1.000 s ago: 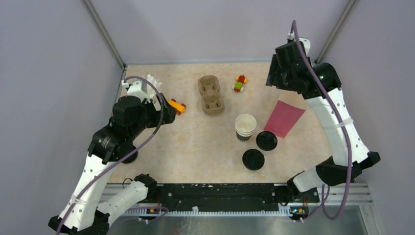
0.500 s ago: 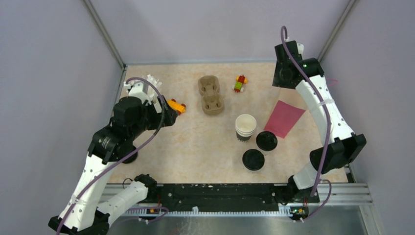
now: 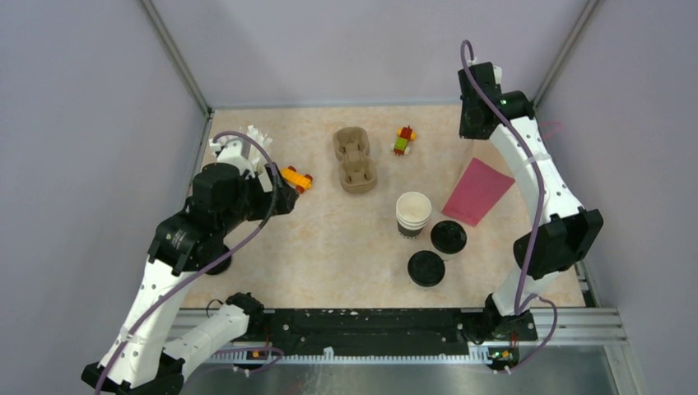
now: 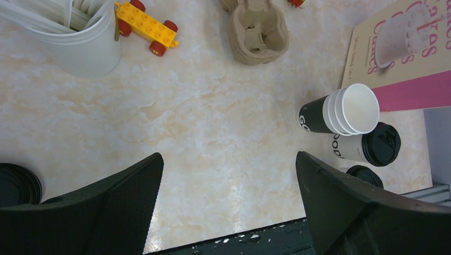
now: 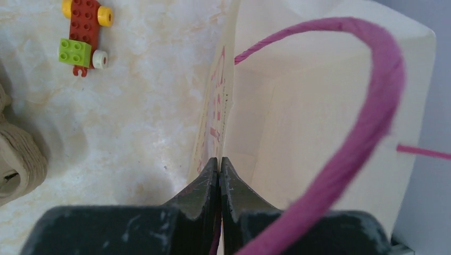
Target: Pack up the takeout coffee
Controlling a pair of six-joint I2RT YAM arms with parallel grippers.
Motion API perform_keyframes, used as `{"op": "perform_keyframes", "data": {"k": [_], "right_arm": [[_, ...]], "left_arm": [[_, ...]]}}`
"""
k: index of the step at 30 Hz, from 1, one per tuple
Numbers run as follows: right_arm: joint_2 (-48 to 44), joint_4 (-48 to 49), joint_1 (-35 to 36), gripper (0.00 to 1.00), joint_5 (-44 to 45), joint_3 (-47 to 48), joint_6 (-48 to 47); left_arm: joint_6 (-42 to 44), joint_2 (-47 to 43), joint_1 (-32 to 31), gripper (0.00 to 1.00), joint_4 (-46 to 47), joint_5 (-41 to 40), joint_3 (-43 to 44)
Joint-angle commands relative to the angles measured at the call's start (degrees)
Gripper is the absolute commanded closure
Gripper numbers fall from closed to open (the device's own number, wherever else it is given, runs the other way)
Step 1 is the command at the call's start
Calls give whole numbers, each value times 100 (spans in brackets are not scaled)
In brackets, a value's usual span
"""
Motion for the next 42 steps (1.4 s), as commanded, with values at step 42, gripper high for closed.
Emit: {"op": "perform_keyframes", "data": {"k": [42], "right_arm": [[-1202, 2620, 5318, 100, -971, -1085, -2415]], "left_arm": [[-790, -51, -15, 1, -899, -1910, 1899]]}}
